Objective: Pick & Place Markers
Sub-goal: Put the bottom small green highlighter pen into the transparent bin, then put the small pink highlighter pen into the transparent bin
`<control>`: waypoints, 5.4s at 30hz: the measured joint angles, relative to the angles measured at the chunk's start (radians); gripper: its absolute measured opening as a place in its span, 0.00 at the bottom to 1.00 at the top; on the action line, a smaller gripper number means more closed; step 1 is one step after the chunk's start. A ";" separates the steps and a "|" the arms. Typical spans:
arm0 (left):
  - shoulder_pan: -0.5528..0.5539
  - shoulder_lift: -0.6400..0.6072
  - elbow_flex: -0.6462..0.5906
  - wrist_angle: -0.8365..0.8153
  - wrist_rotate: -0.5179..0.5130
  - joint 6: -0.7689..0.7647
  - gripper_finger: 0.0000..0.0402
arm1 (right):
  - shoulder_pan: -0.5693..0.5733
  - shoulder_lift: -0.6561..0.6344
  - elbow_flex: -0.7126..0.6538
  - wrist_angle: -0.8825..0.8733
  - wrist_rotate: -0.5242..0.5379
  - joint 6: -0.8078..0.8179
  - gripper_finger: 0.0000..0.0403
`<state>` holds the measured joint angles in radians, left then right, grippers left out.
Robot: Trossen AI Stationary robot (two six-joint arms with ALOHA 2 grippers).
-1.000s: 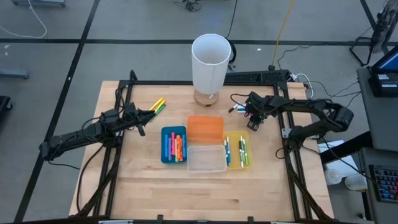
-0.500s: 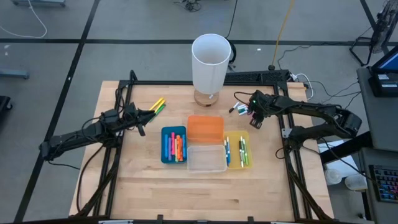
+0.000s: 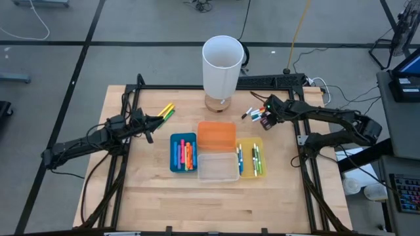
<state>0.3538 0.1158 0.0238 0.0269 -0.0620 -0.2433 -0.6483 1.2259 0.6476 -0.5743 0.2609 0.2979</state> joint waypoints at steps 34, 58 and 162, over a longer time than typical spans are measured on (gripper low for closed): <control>0.000 0.000 0.000 0.000 0.000 0.000 0.18 | -0.006 0.220 0.006 0.020 0.032 0.176 0.25; 0.000 0.001 0.000 0.000 0.000 0.000 0.18 | 0.027 -0.035 -0.002 0.056 0.022 0.027 0.05; 0.000 0.002 0.000 0.000 0.009 0.000 0.18 | 0.049 0.012 -0.098 0.288 -0.002 0.057 0.35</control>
<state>0.3537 0.1177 0.0238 0.0268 -0.0532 -0.2432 -0.5991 1.2381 0.5495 -0.2867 0.2588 0.3554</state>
